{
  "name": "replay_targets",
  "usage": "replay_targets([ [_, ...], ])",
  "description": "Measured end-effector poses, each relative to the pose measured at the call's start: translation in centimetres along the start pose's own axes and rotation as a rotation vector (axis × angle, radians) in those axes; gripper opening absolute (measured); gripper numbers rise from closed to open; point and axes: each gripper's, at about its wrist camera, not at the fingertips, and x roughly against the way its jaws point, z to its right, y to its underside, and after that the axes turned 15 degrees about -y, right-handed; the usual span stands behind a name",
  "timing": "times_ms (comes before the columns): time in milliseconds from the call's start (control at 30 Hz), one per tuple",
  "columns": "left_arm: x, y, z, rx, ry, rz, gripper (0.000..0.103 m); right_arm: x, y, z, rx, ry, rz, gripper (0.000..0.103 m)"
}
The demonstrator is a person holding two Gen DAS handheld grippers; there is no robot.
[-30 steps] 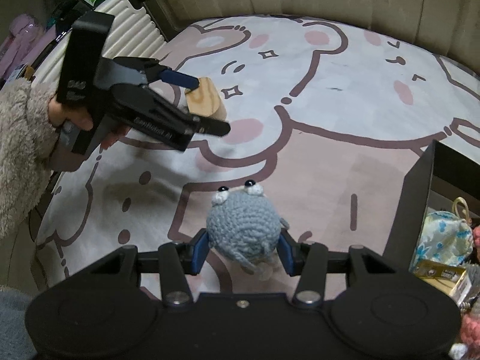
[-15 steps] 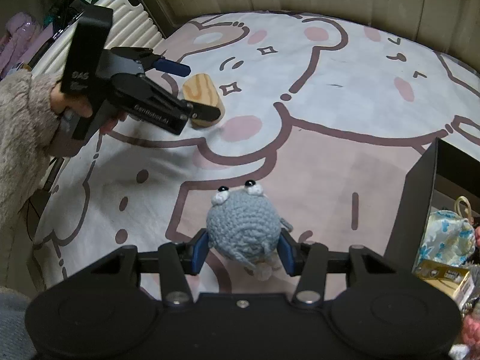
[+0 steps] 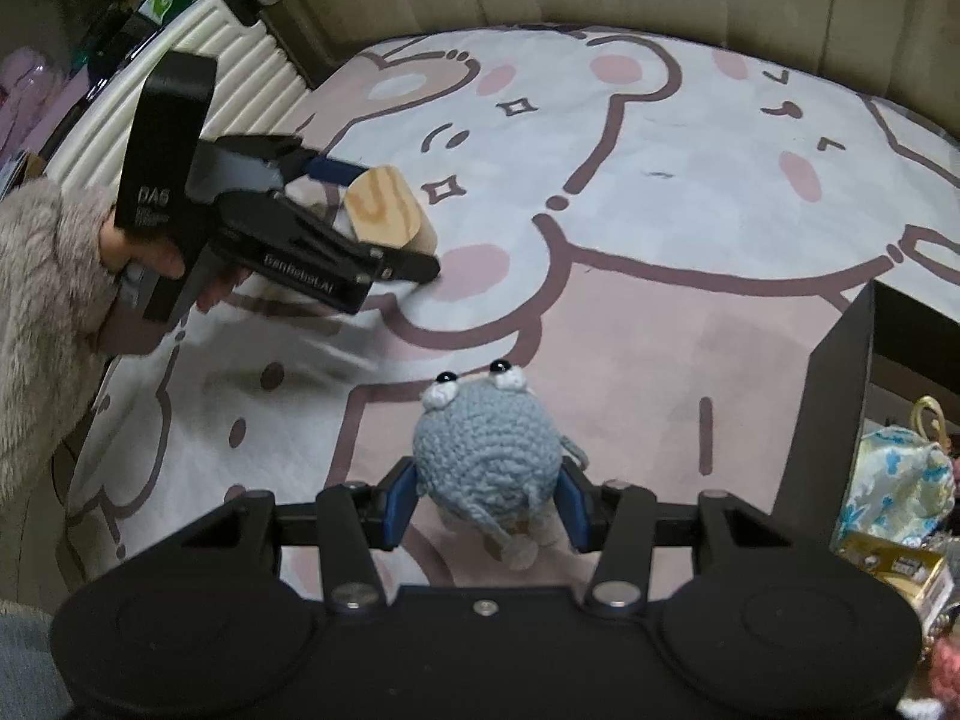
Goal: Organize objects
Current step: 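Carry the wooden block and grey toy with both tools over the black box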
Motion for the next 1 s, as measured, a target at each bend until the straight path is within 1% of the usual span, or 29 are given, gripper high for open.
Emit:
replay_targets([
  [67, 0.1, 0.0, 0.4, -0.027, -0.031, 0.005, 0.097, 0.1, 0.0, 0.1, -0.005, 0.000, 0.007, 0.050],
  [133, 0.1, -0.1, 0.3, -0.023, -0.045, 0.006, 0.093, 0.2, 0.0, 0.1, -0.007, 0.003, 0.007, 0.049],
  [200, 0.2, -0.1, 0.1, -0.006, -0.040, -0.007, 0.093, 0.2, 0.0, 0.1, -0.007, 0.006, 0.009, 0.050],
  [300, 0.4, -0.1, 0.5, -0.031, -0.052, -0.011, 0.093, 0.5, 0.0, 0.1, -0.010, 0.010, 0.020, 0.050],
  [433, 1.3, -0.1, 0.9, -0.019, -0.063, -0.013, 0.093, 0.8, -0.2, 0.2, -0.016, 0.025, 0.038, 0.050],
  [533, 2.7, -0.4, 1.7, -0.016, -0.088, -0.005, 0.093, 1.3, -0.3, 0.1, -0.023, 0.038, 0.061, 0.049],
  [900, 9.5, -2.6, 4.1, 0.083, -0.129, 0.036, 0.093, 4.5, -0.6, -1.6, -0.003, 0.051, 0.161, 0.049],
  [1000, 11.2, -3.0, 4.8, 0.092, -0.149, 0.041, 0.093, 5.5, -0.6, -2.2, 0.008, 0.057, 0.190, 0.049],
])
